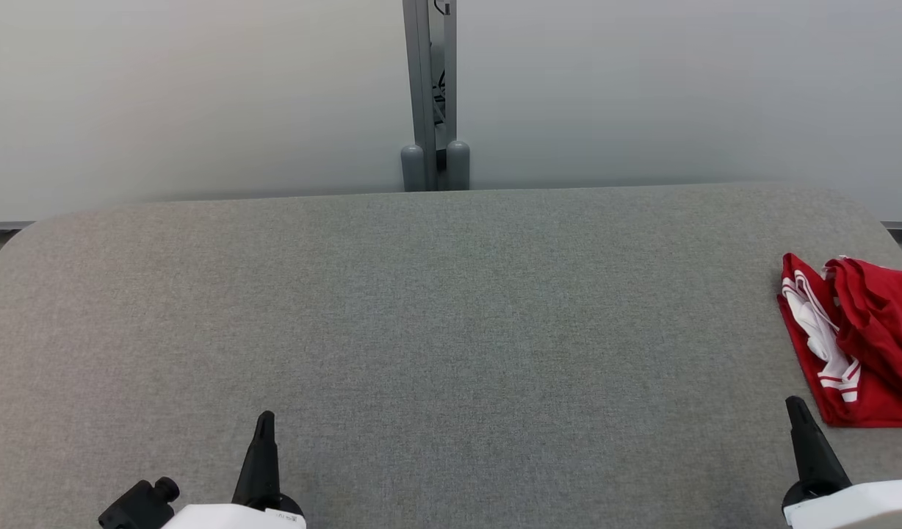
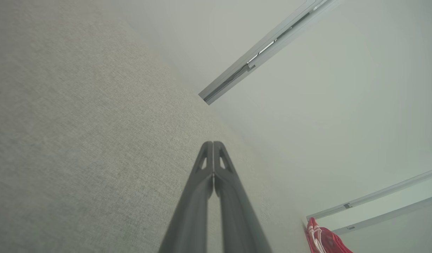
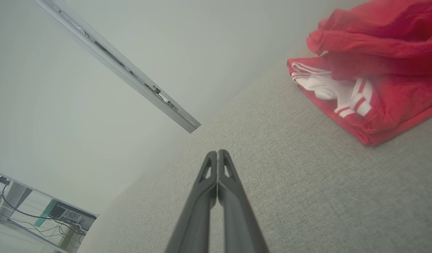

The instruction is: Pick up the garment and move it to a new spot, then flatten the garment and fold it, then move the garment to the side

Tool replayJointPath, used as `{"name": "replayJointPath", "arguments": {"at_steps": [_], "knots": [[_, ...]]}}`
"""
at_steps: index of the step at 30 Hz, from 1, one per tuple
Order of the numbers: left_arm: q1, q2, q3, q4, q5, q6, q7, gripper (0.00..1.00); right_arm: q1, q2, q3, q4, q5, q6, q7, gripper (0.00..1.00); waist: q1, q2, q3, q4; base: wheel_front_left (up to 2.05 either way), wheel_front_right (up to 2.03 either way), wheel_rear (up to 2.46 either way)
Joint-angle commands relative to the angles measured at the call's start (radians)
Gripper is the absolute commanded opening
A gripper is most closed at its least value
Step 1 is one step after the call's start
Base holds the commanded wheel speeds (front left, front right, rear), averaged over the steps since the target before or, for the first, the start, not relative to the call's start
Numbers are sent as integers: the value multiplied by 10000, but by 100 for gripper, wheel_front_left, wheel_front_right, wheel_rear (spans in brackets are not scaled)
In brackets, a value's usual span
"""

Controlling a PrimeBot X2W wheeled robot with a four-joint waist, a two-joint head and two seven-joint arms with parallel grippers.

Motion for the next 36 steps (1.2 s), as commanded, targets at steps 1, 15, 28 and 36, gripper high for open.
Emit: {"name": "replayJointPath", "arguments": {"at_steps": [1,15,28,36], "knots": [[-329,35,-33,-189,-332,-86,33,0,28,-140,-202,-256,510,3,158,0,0,0,5,2,0,0,0],[-478,46,-262,-398,-1623,-283,142,0,274,-300,-777,-602,2388,3,712,0,0,0,37,11,0,0,0],[-602,57,-463,-583,-2752,-454,248,0,501,-434,-1276,-904,4044,3,1196,0,0,0,68,21,0,0,0],[-698,64,-572,-682,-3386,-554,313,0,659,-510,-1563,-1088,4963,4,1476,0,0,0,88,27,0,0,0]]}}
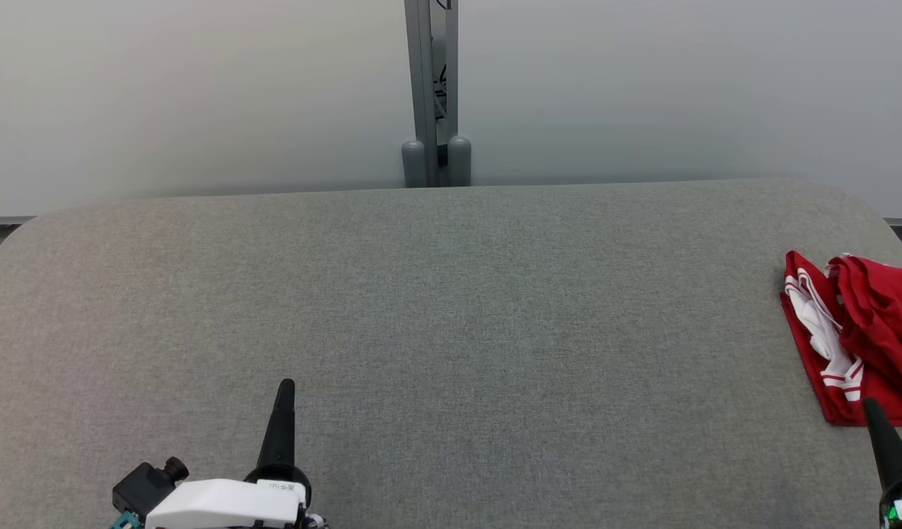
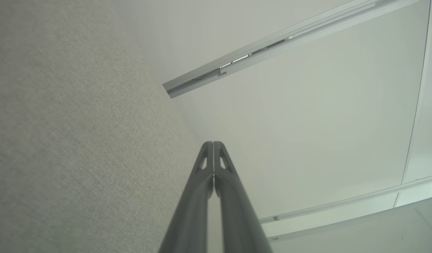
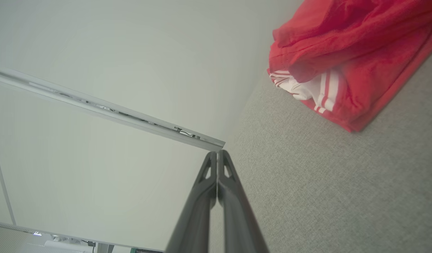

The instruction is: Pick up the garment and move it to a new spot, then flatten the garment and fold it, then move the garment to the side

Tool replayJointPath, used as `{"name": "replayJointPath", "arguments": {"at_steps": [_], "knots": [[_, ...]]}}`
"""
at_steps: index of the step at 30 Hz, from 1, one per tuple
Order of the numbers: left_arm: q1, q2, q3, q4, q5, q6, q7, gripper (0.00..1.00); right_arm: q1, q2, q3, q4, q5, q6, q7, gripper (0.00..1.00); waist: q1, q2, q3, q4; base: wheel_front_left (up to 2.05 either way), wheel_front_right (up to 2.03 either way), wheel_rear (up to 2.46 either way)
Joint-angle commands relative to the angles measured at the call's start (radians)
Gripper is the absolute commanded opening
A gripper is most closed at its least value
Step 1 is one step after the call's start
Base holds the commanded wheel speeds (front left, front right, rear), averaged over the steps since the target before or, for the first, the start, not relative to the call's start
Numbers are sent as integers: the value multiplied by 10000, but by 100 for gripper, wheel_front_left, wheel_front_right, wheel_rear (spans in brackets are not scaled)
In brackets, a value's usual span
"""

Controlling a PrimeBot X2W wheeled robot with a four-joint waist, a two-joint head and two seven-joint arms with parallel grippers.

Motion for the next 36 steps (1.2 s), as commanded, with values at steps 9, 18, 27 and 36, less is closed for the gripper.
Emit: {"name": "replayJointPath", "arguments": {"at_steps": [9,18,27,36], "knots": [[-326,48,-137,-233,-865,-190,102,0,208,-195,-399,-358,1248,6,386,0,0,-1,25,8,0,0,0],[-463,56,-292,-370,-1715,-312,174,0,374,-287,-807,-572,2498,7,771,0,0,-1,57,17,0,0,0],[-488,62,-382,-444,-2263,-392,226,0,517,-353,-1053,-737,3302,7,1024,0,0,-1,78,24,0,0,0],[-557,67,-479,-532,-2809,-463,274,0,586,-413,-1286,-843,4053,7,1260,0,0,-1,100,31,0,0,0]]}}
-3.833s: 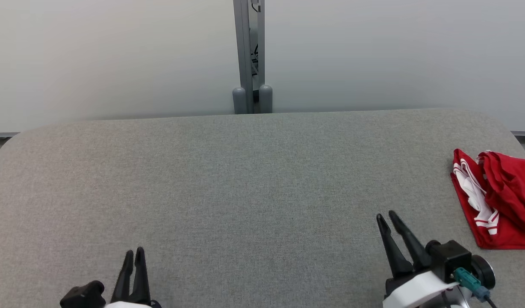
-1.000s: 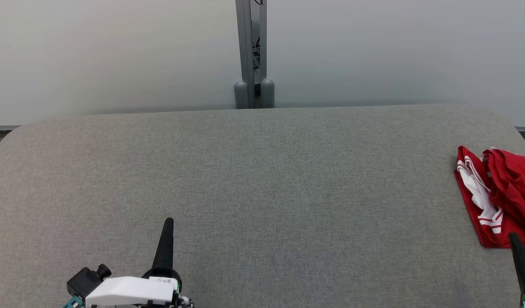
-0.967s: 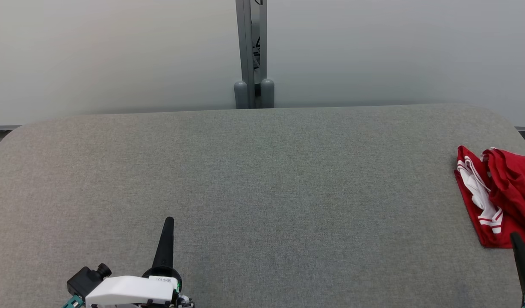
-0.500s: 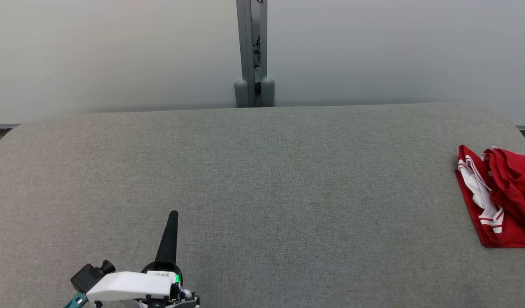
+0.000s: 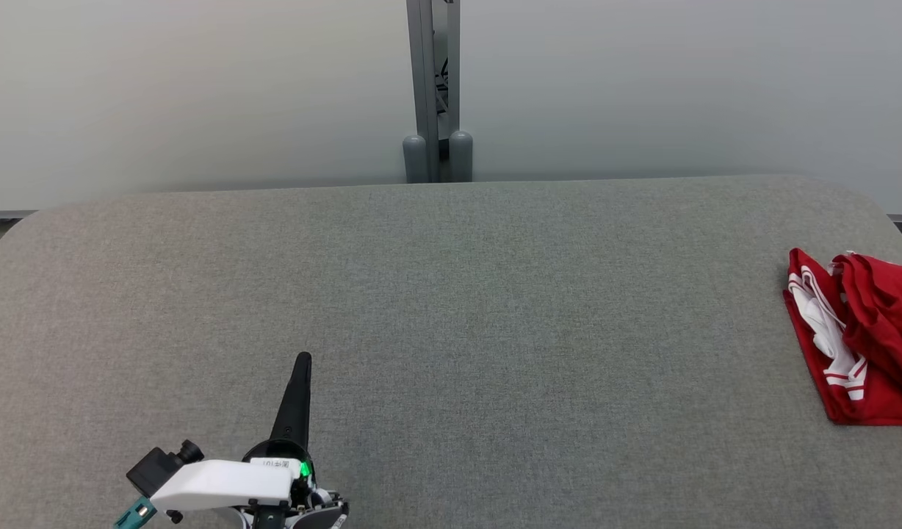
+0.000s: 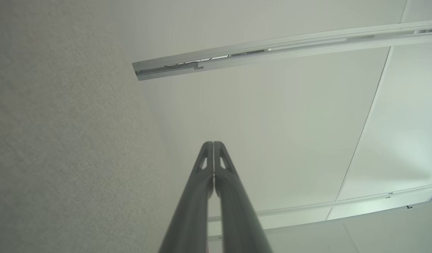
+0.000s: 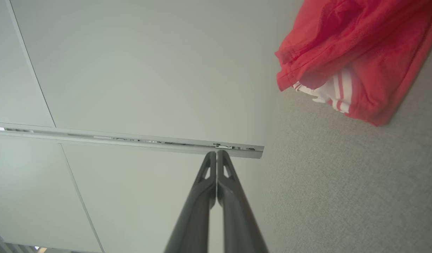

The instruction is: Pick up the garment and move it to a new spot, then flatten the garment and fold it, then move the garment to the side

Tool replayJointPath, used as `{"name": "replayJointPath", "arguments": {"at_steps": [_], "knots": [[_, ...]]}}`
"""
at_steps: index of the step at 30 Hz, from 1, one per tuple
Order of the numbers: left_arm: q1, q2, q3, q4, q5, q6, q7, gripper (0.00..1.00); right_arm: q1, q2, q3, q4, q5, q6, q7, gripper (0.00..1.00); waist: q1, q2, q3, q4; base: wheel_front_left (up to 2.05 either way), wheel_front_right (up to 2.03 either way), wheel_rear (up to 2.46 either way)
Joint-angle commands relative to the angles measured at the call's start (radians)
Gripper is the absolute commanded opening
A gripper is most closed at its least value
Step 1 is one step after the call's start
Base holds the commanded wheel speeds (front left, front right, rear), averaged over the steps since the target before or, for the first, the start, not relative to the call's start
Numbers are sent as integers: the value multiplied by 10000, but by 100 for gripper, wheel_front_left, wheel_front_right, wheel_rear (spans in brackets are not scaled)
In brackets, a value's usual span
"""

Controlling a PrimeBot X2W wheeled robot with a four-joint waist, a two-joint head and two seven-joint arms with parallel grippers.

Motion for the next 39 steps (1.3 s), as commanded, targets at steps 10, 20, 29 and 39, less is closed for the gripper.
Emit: {"name": "replayJointPath", "arguments": {"at_steps": [10,20,29,39], "knots": [[-265,52,-103,-149,-672,-141,72,0,185,-157,-316,-211,945,7,319,0,0,-1,25,8,0,0,0],[-239,50,-95,-141,-649,-133,72,0,172,-133,-304,-200,874,7,324,0,0,-1,25,8,0,0,0],[-238,50,-95,-141,-649,-133,72,0,166,-121,-311,-196,861,7,337,0,0,-1,25,8,0,0,0],[-239,52,-95,-140,-650,-132,72,0,160,-109,-321,-191,848,7,335,0,0,-1,25,8,0,0,0]]}}
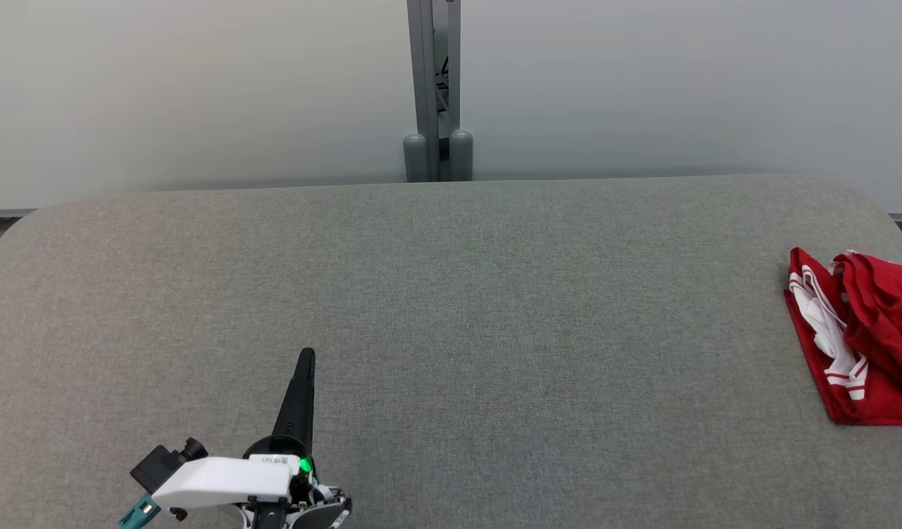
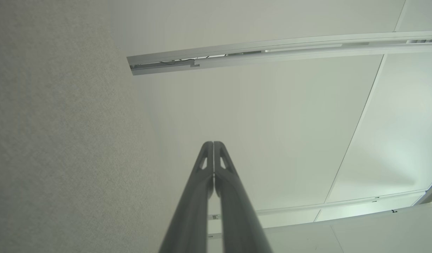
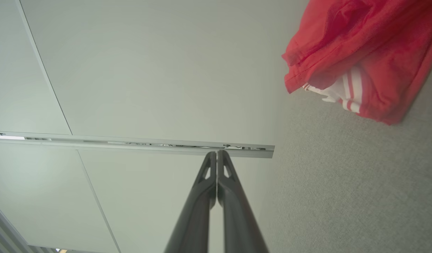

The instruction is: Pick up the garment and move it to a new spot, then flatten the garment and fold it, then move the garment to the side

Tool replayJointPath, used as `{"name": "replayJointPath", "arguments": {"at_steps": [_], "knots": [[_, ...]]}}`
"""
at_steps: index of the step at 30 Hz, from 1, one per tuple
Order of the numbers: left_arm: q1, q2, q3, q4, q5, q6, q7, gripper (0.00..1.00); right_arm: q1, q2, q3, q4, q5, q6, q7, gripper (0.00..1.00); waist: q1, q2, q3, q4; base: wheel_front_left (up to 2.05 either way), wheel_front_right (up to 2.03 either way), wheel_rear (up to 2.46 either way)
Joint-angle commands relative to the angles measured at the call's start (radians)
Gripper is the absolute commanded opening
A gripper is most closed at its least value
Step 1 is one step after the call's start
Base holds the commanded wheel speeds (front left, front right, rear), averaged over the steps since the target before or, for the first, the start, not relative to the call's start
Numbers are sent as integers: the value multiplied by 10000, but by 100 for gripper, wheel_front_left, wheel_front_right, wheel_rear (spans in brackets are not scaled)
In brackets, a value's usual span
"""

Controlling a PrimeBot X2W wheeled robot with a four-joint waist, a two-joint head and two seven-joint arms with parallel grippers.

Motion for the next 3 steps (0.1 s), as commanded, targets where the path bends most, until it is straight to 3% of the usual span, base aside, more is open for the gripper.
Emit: {"name": "replayJointPath", "arguments": {"at_steps": [1,3], "knots": [[-179,48,10,-33,-63,-53,26,0,97,-33,-27,-59,-11,7,39,0,-1,0,0,0,0,0,0],[-179,47,10,-33,-63,-51,26,0,96,-30,-29,-58,-14,7,41,0,-1,0,0,0,0,0,0]]}}
